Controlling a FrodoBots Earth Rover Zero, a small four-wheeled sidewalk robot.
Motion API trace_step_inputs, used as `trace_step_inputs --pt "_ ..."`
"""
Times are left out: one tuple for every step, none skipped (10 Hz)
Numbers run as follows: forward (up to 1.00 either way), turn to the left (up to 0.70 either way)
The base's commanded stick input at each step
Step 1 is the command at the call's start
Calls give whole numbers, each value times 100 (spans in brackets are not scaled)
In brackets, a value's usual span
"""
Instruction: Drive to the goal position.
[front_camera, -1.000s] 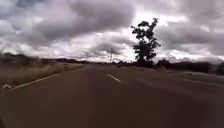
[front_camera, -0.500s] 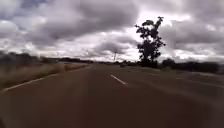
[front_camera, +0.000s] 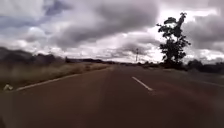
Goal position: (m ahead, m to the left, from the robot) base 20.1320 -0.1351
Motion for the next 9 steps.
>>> trace_step_inputs --pt "100 4" --pt "100 4" --pt "100 4" --pt "100 4" --pt "100 4" --pt "100 -18" --pt "100 -36" --pt "100 -36" --pt "100 -36"
